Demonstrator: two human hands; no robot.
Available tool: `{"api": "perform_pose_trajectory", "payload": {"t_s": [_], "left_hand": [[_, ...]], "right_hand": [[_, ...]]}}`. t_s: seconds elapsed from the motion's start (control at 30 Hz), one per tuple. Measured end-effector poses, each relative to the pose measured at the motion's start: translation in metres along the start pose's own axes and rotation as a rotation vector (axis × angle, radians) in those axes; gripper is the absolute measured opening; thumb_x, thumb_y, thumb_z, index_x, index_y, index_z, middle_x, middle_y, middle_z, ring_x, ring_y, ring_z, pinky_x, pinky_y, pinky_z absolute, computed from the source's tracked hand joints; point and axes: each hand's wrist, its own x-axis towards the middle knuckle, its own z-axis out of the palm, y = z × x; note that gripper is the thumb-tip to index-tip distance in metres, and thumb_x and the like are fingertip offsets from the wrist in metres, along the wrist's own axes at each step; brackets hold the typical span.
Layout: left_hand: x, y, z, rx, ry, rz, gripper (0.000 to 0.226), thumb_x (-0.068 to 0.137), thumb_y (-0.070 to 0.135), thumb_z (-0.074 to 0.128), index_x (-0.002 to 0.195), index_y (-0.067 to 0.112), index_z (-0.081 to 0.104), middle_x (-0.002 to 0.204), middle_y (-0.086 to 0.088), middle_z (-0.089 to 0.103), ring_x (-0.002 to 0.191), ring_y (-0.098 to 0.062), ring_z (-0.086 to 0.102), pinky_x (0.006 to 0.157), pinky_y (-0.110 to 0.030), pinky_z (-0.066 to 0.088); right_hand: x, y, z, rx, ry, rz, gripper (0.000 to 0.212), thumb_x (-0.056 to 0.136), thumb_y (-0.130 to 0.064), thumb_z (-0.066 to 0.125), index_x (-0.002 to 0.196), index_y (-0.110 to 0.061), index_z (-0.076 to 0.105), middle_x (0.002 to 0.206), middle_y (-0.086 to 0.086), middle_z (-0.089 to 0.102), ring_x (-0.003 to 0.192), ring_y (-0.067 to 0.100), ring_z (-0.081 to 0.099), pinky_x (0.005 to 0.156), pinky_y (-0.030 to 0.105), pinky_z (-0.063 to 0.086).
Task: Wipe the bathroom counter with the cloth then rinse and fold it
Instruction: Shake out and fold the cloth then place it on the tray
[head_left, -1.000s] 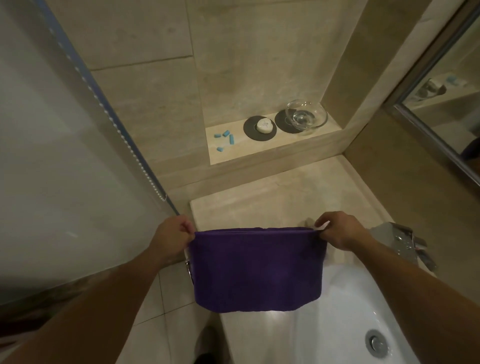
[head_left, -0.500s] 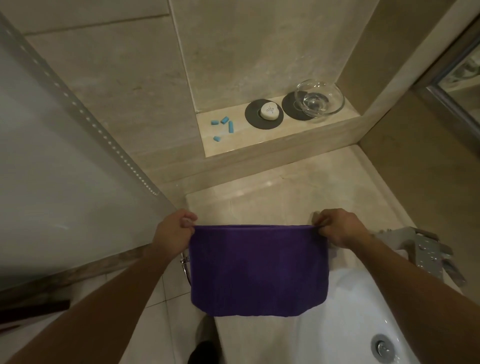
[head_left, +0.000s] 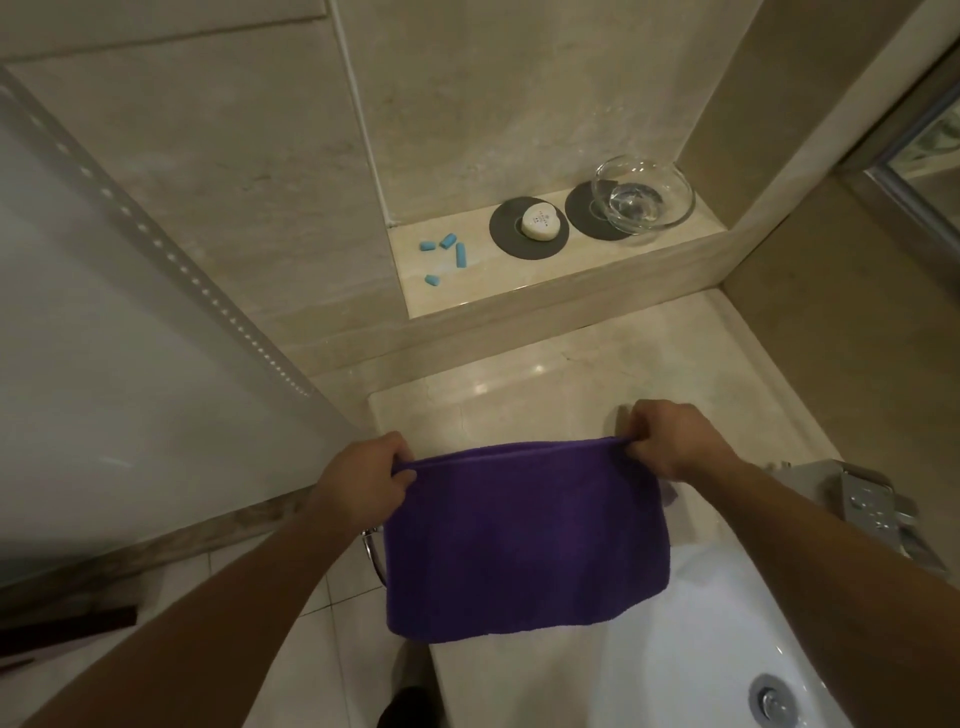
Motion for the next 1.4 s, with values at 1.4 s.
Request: {"api": "perform_pose_trajectory", "payload": {"t_s": [1.4], "left_hand": [[-0.180,-0.032,0.070,-0.585,-0.090,-0.384,0.011,0.092,0.016,0.069,0.092,0.006,0.073,0.077,-0.010,0.066,0.067,-0.021,0.059,0.063,-0.026,0.046]], "right_hand": [[-0.237,-0.039,0.187,0.829,0.026,0.353,0.020,0.092,-0.022,0.063,0.076,-0.009,0.058,0.073,0.005,0.063,0.063,0.019,0.059,0.060,0.030,0.047]]}}
